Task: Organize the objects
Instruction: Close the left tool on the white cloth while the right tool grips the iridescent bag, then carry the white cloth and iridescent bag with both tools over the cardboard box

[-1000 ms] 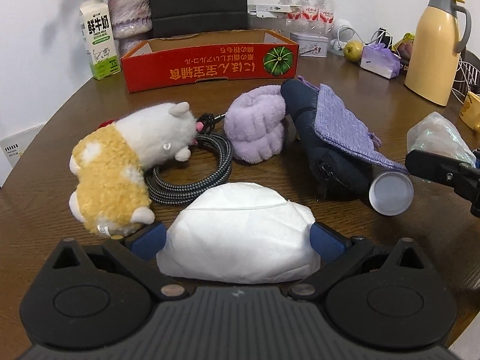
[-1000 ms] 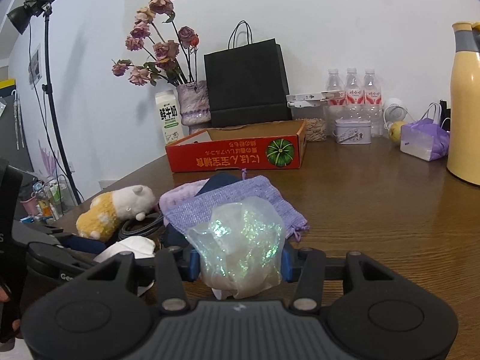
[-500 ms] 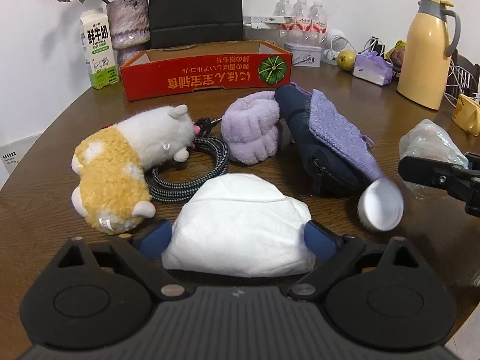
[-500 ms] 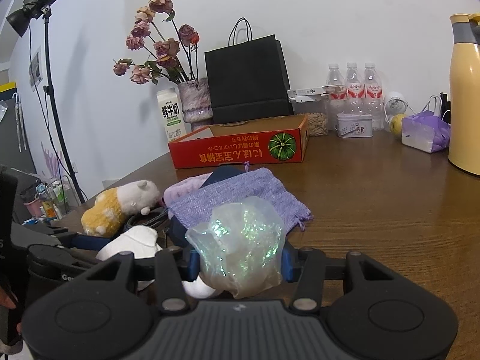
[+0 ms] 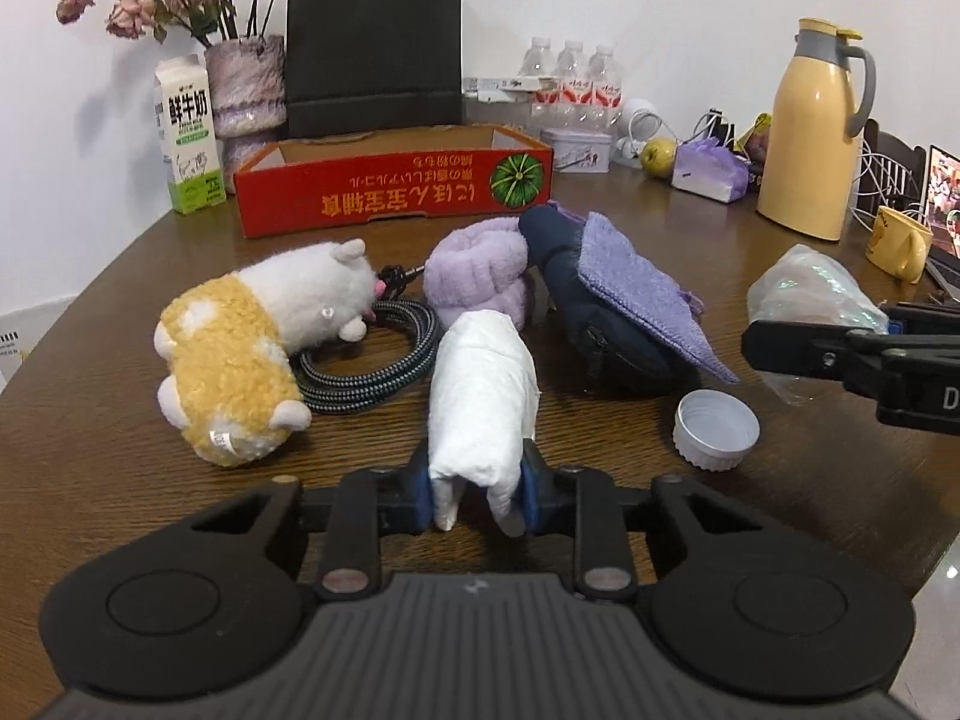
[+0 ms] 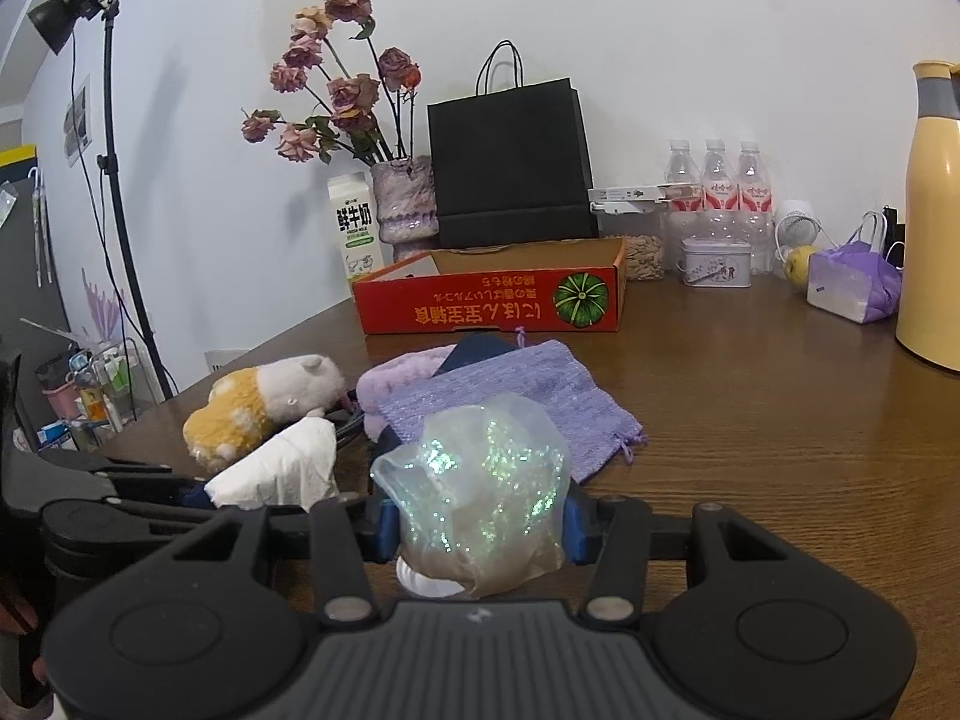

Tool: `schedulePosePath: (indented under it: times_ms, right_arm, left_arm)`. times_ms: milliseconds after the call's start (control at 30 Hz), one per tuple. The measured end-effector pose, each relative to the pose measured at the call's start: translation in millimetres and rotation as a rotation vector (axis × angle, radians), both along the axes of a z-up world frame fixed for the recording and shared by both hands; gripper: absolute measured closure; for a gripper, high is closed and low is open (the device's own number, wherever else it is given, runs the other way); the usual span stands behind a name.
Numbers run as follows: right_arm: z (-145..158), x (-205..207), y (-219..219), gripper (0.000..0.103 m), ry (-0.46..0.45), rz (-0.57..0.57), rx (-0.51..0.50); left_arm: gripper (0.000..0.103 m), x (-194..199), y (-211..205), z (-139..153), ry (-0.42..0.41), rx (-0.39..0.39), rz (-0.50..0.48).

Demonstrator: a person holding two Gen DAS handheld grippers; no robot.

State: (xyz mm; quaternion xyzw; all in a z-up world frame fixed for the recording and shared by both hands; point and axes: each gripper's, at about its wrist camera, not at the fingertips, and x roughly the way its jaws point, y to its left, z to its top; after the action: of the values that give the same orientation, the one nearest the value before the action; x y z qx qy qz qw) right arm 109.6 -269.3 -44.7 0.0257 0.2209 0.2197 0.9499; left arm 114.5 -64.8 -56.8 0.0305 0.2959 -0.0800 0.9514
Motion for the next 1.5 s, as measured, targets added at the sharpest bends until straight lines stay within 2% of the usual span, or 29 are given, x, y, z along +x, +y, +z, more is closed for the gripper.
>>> schedulePosePath:
  times_ms: [367, 667, 1100, 1500]
  right_arm:
    - [9, -3, 17, 0.055, -0.021, 0.002, -0.035]
    - [22, 6, 32, 0.055, -0.048, -0.002, -0.055]
    - [44, 46, 60, 0.055, -0.063, 0.011, -0.074]
    - [62, 102, 78, 0.055, -0.065, 0.015, -0.057]
  left_arm:
    - [0.075, -15, 16, 23, -0.085, -0.025, 0.016]
    - [0.073, -5, 28, 44, -0.139, -0.045, 0.028]
    - [0.073, 38, 44, 74, -0.168, -0.077, 0.018]
    - [0.073, 98, 54, 97, -0.158, -0.095, 0.017]
